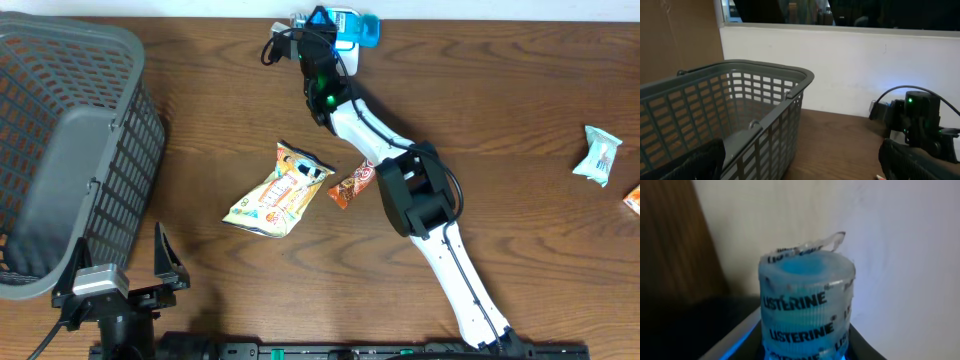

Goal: Scan the item barcode
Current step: 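Hold the Listerine bottle cap-first in front of the white scanner, then carry the Listerine bottle to the right edge and release it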

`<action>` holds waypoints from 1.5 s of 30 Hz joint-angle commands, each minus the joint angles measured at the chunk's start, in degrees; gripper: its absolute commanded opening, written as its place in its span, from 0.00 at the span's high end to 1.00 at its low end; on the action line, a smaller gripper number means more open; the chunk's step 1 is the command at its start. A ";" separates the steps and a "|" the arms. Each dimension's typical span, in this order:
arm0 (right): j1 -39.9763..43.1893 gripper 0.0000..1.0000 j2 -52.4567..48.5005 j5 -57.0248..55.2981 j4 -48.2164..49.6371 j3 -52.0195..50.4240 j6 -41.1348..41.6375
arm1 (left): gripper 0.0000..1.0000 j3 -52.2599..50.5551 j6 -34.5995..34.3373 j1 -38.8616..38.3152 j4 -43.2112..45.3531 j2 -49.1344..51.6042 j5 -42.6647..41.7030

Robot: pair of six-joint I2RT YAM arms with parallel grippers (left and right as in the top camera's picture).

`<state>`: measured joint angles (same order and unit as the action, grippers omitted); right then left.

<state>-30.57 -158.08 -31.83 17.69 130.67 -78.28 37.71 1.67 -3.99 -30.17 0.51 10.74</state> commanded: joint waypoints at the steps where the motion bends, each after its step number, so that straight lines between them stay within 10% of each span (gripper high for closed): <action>1: 1.14 0.86 11.02 -8.50 -6.36 1.95 8.28 | 0.02 -0.26 -0.07 -0.33 0.17 -0.39 0.44; 8: 9.70 0.85 20.31 -21.97 -29.16 1.95 27.56 | 0.02 -0.26 -0.07 -0.35 -0.02 -0.39 0.44; 16: 27.91 0.85 20.26 -12.48 -65.09 1.14 58.93 | 0.02 -0.26 -0.07 -0.33 -0.22 -0.39 0.44; 29: 45.09 0.80 14.19 -3.58 -77.75 0.76 74.18 | 0.02 -0.26 -0.04 -0.33 -0.96 -0.37 0.46; 36: 50.56 0.47 14.14 -3.34 -80.54 0.76 77.13 | 0.02 -0.26 -0.04 -0.33 -1.07 -0.37 0.46; 40: 50.71 0.01 14.16 -3.15 -82.12 0.79 78.38 | 0.02 -0.26 -0.04 -0.33 -1.07 -0.37 0.46; 45: 49.03 0.01 16.48 2.32 -84.89 1.01 84.54 | 0.02 -0.26 -0.07 -0.33 -1.05 -0.37 0.46</action>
<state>20.25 -144.35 -33.61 -66.46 131.04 1.48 37.71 1.69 -3.97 -31.33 0.51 10.72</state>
